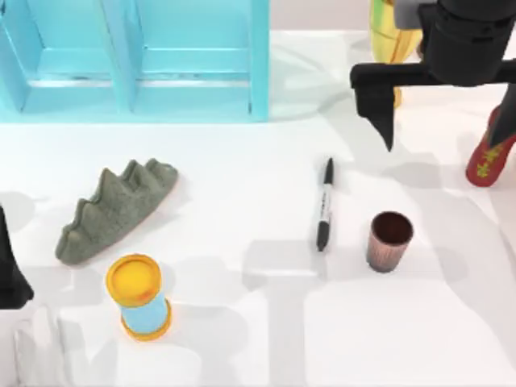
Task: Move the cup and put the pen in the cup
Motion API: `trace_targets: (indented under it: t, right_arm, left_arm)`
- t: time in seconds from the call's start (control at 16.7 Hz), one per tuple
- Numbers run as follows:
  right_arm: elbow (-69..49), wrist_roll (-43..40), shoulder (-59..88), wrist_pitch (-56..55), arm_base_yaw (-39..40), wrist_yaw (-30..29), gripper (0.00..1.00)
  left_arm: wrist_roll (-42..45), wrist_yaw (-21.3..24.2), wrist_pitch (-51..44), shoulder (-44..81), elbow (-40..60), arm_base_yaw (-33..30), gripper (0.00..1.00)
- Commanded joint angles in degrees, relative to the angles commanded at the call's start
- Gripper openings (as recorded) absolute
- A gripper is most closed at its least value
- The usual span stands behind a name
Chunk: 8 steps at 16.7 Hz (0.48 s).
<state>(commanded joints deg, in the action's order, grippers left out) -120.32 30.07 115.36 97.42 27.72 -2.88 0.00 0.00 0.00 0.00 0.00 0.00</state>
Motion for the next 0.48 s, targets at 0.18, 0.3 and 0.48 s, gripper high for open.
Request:
trace_targets:
  t: [0.18, 0.3, 0.48]
  right_arm:
    - [-7.62, 3.67, 7.56, 1.79, 0.64, -0.68, 1.0]
    - [-15.65, 6.42, 15.46, 3.21, 1.69, -1.31, 1.0]
    - [-29.31, 10.27, 28.57, 5.22, 3.87, -2.41, 1.0]
  left_arm:
    - [0.0, 0.0, 0.0, 0.0, 0.0, 0.0, 1.0]
    - [0.0, 0.0, 0.0, 0.0, 0.0, 0.0, 1.0]
    - [0.0, 0.0, 0.0, 0.0, 0.0, 0.0, 1.0]
